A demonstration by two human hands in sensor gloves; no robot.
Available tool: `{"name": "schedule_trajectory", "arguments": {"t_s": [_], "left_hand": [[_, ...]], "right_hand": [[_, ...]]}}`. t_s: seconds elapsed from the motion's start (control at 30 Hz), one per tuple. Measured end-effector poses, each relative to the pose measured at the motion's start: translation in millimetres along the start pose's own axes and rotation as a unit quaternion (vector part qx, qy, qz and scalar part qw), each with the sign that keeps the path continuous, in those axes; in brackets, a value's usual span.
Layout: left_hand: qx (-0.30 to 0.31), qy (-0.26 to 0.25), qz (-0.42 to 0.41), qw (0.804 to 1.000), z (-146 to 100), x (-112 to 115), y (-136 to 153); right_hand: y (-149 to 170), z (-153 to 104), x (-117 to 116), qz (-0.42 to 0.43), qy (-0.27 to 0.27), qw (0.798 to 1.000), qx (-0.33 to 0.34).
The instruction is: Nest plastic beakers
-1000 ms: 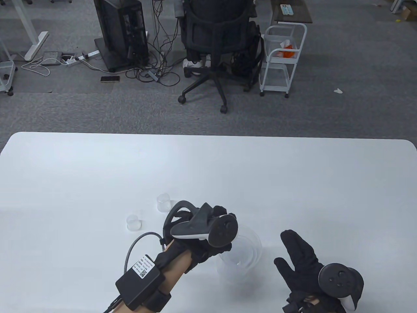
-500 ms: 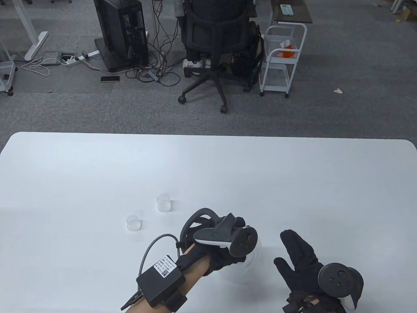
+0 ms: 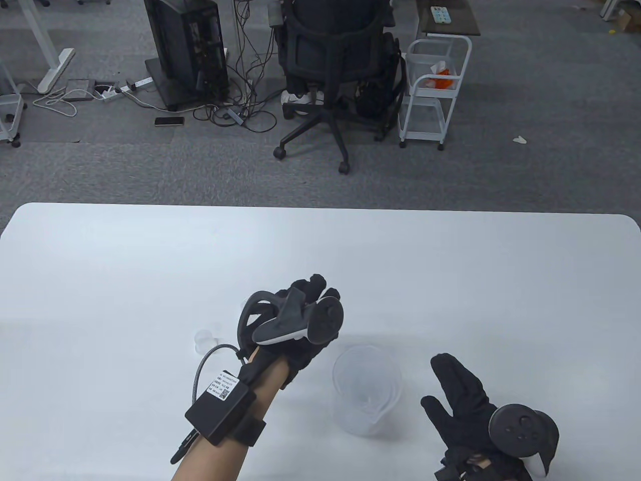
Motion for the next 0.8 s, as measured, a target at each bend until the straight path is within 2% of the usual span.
{"name": "schedule_trajectory", "arguments": {"t_s": [0.17,0.4,0.8], "left_hand": [[-0.069,0.006,-0.015,0.997,13.4,23.8,45.3],[-0.169,0.026,-0.066,0.983,29.2,68.3,104.3],[-0.243,0.131,-0.022,0.961,39.2,132.9,139.2]], "right_hand": [[1.6,-0.5,0.5,-0.001,0.001,1.000,-0.007],[3.1,-1.4,2.3,-0.002,0.003,1.000,-0.012],[5.0,-0.8,1.4,0.002,-0.004,1.000,-0.016]]}}
Point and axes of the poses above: the tracker on the back of each hand, its own y axis roughly to the little-finger side, its own z axis roughly from the wrist to the fingertips, x = y × z, the point moved 4 cm from there along z, roughly from the wrist to the fingertips, and after that the axes turned 7 degrees about -y, right-handed, at the moved point
